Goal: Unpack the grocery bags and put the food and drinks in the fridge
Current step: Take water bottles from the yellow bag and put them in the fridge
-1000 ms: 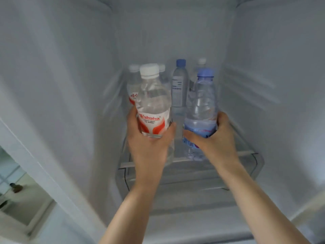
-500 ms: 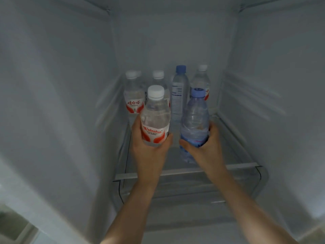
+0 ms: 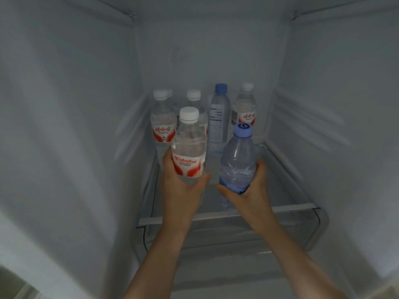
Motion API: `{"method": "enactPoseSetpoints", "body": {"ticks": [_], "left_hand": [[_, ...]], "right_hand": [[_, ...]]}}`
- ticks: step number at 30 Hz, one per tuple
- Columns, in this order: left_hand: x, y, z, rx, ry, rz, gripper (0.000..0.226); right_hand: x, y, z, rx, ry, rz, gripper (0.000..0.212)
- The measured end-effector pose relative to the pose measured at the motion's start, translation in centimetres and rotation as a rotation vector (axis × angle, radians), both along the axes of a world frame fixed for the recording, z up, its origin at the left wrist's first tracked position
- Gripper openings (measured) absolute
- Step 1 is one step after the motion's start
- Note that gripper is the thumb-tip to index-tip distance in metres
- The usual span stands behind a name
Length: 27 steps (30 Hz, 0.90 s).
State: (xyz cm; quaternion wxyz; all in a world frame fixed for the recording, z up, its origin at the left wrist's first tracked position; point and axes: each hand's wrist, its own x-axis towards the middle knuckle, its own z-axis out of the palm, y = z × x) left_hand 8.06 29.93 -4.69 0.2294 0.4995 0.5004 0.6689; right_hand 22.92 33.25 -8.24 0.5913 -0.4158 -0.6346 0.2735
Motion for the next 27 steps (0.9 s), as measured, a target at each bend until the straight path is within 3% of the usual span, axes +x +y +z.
{"method": "enactPoseSetpoints", "body": {"ticks": [7,15,20,27], "left_hand": [[-2.1,-1.5,-1.5,-0.219,0.119,-0.029,0.065],[1.4,1.2,-1.5,-0.183,0.176,-0.010,0.058],[4.5,4.7,-1.1,-0.213,0.164,-0.076,0.066],[7.8,9.4,-2.2,-0.164,0.209,0.104,0.081]], "right_hand": [[1.4,-1.3,-1.5,0.002,-0.189,-0.056,0.085],[2.5,1.0,-1.7,-0.047,-0.161,-0.130,0.079],[4.7,4.0,-0.6,-0.036,-0.140,-0.200,0.079],[5.2,8.0,-0.5,-0.022,-0.166,-0.258,0.082]]}}
